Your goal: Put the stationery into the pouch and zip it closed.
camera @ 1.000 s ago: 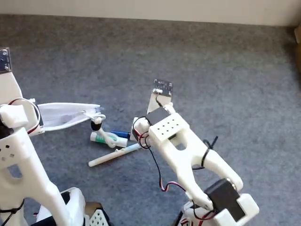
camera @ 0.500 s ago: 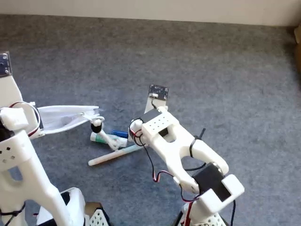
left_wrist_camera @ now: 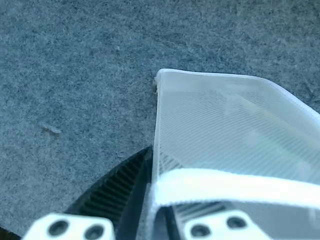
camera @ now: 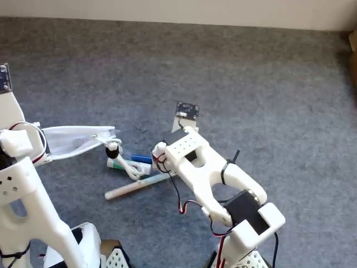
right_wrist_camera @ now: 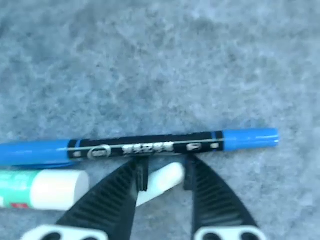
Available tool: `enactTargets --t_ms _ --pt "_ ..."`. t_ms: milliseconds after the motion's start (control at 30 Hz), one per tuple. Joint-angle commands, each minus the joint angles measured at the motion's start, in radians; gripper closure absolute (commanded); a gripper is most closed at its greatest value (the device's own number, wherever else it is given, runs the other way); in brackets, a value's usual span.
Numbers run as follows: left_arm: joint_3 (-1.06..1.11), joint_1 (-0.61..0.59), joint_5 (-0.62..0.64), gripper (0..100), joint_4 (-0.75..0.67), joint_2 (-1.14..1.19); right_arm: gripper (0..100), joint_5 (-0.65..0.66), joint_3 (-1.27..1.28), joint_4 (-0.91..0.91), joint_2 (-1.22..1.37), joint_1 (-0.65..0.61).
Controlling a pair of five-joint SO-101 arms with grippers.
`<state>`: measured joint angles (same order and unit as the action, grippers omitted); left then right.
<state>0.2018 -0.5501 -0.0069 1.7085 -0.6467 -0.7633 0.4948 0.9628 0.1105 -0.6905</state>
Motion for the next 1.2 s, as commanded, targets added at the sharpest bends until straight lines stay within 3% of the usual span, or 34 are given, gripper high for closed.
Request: enactTargets --t_ms 0,267,433,900,1167 --pt "0.001 -0.004 -0.002 99 -0.020 -0.008 99.5 -0.008 -0.030 -0.018 0.002 -0.021" --pt "-0.001 -0.002 -0.002 99 -0.020 -0.008 99.3 -0.006 -0.030 -0.008 0.001 -0.019" --pt "-0.002 -0.002 -0.002 99 -0.020 -0.008 99.3 0.112 -0.050 0.056 -0.022 -0.019" --pt "-0.001 0.001 0.000 99 -0.035 -0.008 99.3 0.288 -0.061 0.145 -0.397 0.025" --pt "-0.004 0.001 0.000 99 -0.041 -0.008 99.3 0.296 -0.059 0.147 -0.631 0.030"
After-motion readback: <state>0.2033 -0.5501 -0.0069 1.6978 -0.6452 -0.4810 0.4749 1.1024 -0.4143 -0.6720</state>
